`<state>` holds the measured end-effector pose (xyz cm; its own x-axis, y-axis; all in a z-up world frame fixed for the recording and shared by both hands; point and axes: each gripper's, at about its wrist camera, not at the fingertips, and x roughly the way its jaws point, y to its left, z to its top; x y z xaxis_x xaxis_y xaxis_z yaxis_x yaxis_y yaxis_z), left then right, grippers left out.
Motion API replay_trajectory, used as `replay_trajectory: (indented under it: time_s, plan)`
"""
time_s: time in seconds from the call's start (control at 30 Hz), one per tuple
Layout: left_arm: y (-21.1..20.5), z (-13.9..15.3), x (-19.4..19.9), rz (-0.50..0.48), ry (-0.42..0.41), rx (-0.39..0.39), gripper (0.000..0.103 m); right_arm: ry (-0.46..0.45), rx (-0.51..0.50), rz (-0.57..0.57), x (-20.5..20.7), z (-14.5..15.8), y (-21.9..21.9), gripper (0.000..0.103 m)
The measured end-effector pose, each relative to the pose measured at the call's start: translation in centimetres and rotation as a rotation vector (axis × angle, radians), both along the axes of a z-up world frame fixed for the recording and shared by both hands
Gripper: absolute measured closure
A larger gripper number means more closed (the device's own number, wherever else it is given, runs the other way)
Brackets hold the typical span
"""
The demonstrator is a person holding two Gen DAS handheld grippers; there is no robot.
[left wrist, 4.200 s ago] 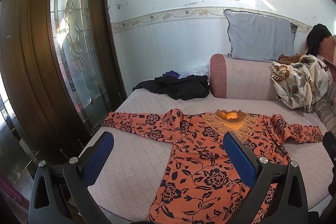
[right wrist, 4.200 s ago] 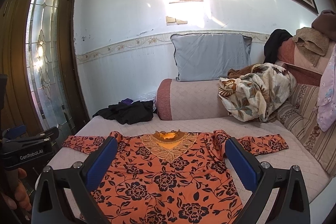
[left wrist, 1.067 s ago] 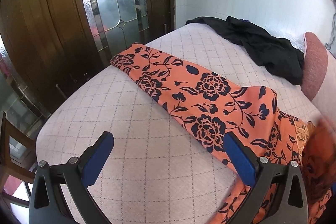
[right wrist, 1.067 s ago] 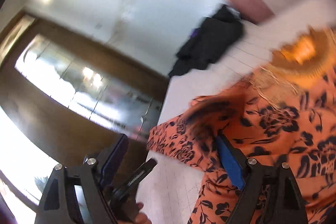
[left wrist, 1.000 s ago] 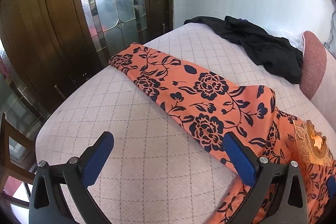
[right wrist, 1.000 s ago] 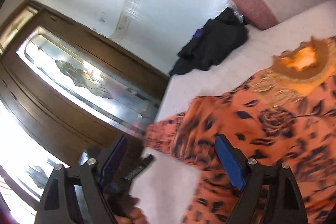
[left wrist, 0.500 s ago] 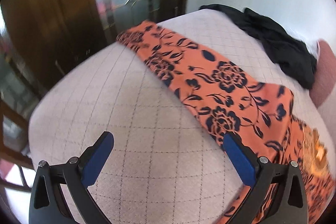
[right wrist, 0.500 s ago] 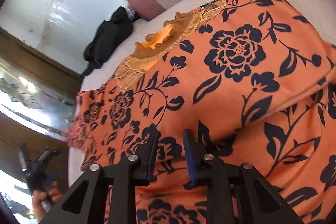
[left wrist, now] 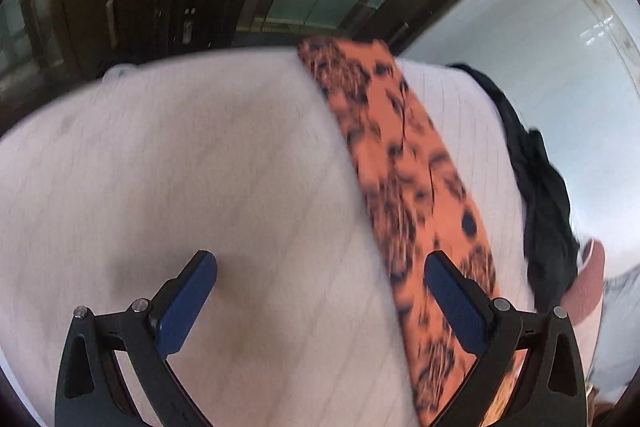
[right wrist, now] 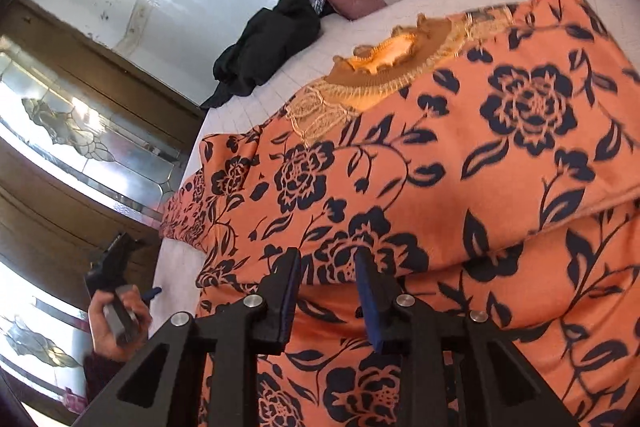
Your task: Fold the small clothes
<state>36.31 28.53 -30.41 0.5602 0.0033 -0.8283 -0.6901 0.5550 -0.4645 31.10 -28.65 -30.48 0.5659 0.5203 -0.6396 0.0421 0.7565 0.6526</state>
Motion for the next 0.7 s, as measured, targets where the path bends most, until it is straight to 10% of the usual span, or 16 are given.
replay_trajectory:
  time_s: [0.17, 0.27, 0.4, 0.57, 0.7]
  plan:
    - [1.6, -0.7, 4.0, -0.079, -0.043, -0.121, 0.001, -0.025, 0.029, -0.019, 0.3, -0.1, -0.1, 0.072]
    - [1.6, -0.9, 5.4, -0.081, -0.041, -0.050, 0.002, -0.030, 0.020, -0.036, 0.2, -0.1, -0.3, 0.072]
    - [1.1, -0.9, 7.6, -0.140, -0.048, 0.037, 0.058, -0.016, 0.017, -0.046, 0.2, -0.2, -0.6, 0.072]
    - [2.0, -1.5, 8.6, -0.141, -0.063, 0.049, 0.092, -0.019, 0.019, -0.065, 0.4, -0.3, -0.9, 0.072]
    - [1.0, 0.1, 8.4, -0.191, -0.099, 0.087, 0.096, -0.029, 0.005, -0.083, 0.5, -0.2, -1.2, 0.072]
